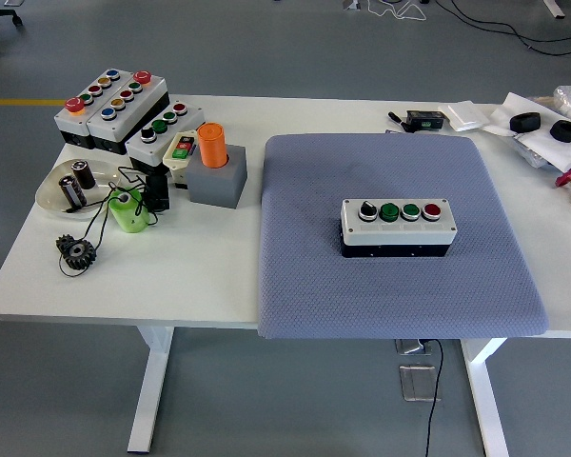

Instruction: Pick up the button,place it on the desk,press the button,press the button

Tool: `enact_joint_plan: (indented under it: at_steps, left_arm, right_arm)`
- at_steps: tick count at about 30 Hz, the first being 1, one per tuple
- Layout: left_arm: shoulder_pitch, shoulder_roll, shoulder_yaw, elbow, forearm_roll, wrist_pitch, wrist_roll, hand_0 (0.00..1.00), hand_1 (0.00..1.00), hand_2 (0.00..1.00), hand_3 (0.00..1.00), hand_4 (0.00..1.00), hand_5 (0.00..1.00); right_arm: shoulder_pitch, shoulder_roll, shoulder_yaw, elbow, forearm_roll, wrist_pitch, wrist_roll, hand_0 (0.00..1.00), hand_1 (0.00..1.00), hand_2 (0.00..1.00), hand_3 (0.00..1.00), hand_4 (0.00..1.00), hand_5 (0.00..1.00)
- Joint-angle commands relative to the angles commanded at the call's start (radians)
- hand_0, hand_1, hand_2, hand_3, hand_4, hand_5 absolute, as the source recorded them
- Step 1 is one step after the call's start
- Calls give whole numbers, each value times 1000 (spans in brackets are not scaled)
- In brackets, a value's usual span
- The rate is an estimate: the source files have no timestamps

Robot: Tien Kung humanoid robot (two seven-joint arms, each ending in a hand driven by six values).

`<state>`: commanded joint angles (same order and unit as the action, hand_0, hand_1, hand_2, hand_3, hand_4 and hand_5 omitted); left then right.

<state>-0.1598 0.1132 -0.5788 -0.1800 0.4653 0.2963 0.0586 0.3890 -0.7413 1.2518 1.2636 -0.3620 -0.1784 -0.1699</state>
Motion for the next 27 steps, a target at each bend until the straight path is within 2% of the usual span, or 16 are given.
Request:
enact_joint_plan:
  at_steps: [2,3,14,15,20,21,26,27]
  left_arm:
    - [-1,1,-1,0,6,0,2,643,701,719,551,302,998]
    - [-1,1,-3,0,10,0,3,644,701,719,553,305,998]
    - [11,3,11,0,-3,0,-2,644,701,716,551,305,998]
    - [12,2,13,0,-4,0,-2,644,701,716,550,306,998]
    - [11,0,13,0,6,-2,2,644,701,716,550,306,998]
    - [11,-1,14,0,3,-2,1,644,699,716,551,306,998]
    - [10,-4,13,0,1,-1,0,644,699,716,551,306,998]
    - [10,-4,12,0,1,-1,0,644,699,716,551,306,998]
  right_arm:
    - [1,-5,-2,2,0,3,-12,745,719,765,822,565,590]
    - [0,-6,-2,3,0,3,-15,730,693,766,844,554,632]
    - [6,-3,-10,-18,22,-14,-26,719,669,758,841,547,654]
    - [10,-3,-13,-18,24,-18,-26,624,601,714,835,540,671]
    - [22,-6,-33,-15,27,-24,-32,624,601,714,835,540,671]
    - [21,-8,-35,-15,28,-23,-34,570,571,697,827,536,701]
    - [16,-15,-33,-14,42,-18,-30,570,571,697,827,536,701]
    - [16,-16,-32,-14,45,-16,-28,602,594,707,815,532,709]
